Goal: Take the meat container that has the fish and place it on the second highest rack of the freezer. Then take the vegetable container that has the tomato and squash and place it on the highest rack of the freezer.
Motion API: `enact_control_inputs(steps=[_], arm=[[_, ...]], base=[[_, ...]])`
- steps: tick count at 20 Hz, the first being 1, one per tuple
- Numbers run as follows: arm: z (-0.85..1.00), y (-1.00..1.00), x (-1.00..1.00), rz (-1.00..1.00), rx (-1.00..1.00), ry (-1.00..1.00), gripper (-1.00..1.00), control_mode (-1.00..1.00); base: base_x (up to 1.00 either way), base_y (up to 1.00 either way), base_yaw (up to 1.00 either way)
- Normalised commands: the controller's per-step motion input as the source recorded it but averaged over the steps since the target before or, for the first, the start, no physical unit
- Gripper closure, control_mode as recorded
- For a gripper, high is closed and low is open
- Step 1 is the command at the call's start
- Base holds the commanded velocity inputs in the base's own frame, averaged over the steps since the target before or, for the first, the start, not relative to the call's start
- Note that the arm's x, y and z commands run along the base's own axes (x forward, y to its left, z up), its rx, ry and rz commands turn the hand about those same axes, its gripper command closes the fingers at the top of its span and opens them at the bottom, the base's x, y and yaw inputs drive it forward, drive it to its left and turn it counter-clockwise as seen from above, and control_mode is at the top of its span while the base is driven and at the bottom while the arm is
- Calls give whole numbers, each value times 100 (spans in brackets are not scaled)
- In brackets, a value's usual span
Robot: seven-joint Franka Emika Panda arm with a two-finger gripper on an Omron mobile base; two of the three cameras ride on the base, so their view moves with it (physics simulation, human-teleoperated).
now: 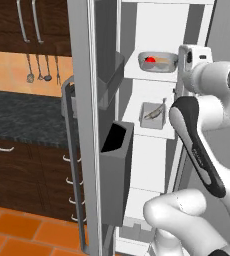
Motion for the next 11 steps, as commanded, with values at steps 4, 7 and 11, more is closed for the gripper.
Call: enact_control_inputs(steps=[4, 7, 11], arm=[[0, 17, -99, 1, -22, 32, -100, -100], [0, 0, -97, 0, -1, 30, -100, -100], [-30, -1, -99, -7, 0, 27, -100, -100]], base=[[0, 0, 0], [0, 0, 0], [0, 0, 0]])
